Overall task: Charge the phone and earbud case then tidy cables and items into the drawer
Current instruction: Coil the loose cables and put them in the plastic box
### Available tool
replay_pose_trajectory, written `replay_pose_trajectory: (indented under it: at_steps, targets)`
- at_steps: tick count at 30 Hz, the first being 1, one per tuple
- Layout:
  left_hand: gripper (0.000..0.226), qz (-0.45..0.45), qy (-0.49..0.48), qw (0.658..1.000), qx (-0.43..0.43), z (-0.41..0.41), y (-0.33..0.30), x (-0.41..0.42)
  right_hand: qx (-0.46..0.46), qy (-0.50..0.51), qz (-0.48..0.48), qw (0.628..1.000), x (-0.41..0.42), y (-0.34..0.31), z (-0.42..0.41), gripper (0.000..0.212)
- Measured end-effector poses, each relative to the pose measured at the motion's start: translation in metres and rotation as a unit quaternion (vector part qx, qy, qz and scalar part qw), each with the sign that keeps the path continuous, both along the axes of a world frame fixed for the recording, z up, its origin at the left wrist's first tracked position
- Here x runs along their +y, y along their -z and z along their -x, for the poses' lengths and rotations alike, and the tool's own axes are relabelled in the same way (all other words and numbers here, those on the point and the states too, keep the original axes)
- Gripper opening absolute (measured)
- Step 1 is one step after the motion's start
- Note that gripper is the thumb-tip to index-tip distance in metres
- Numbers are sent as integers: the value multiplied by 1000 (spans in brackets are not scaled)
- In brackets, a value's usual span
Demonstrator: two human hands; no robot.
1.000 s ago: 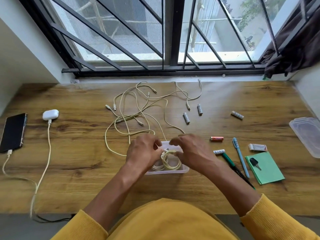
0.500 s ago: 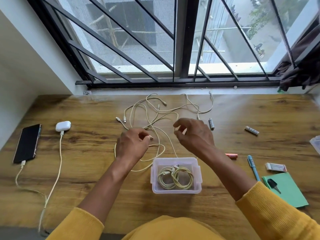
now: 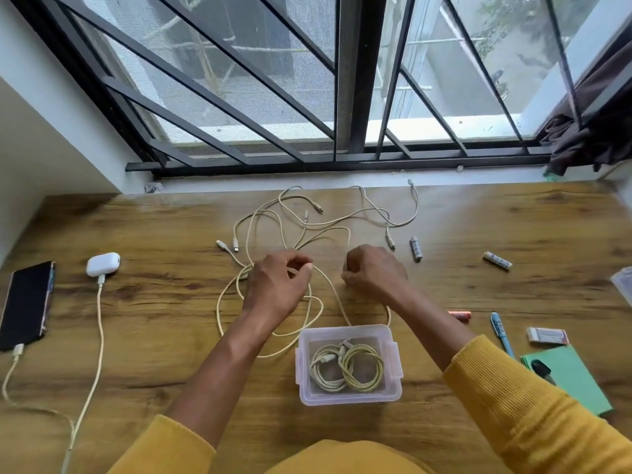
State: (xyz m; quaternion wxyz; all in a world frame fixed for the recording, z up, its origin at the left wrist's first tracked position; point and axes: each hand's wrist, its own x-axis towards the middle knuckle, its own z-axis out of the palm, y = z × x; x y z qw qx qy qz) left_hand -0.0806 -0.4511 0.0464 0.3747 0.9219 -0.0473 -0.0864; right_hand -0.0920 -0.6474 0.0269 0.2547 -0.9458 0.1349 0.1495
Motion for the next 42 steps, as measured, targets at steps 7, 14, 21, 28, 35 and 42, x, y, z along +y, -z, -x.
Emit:
replay_pose_trajectory:
  at_steps: [7,14,21,28,35,42]
  targets:
    - [36,57,82,994,45,9,-3,-22,-148,-2,-127,981,-8,-50,0,11]
    - [52,121,156,979,50,34,-30,-34,-199,10,-323,925,-4,-106,5,12]
    - [32,239,124,963,27,49,-60,-44,-197,-3,-398,896,1,-127,17,17]
    - [25,265,3,964,-30,51,-66,-40,-233,8,-415,880,4,-133,27,25]
    - [20,337,29,939,-54,37,-74,-35,-193,32,-520,831,21,-132,35,71]
    - [23,333,94,934,-87,40,-86,-20,-184,58,-573,796,16,-110,32,50]
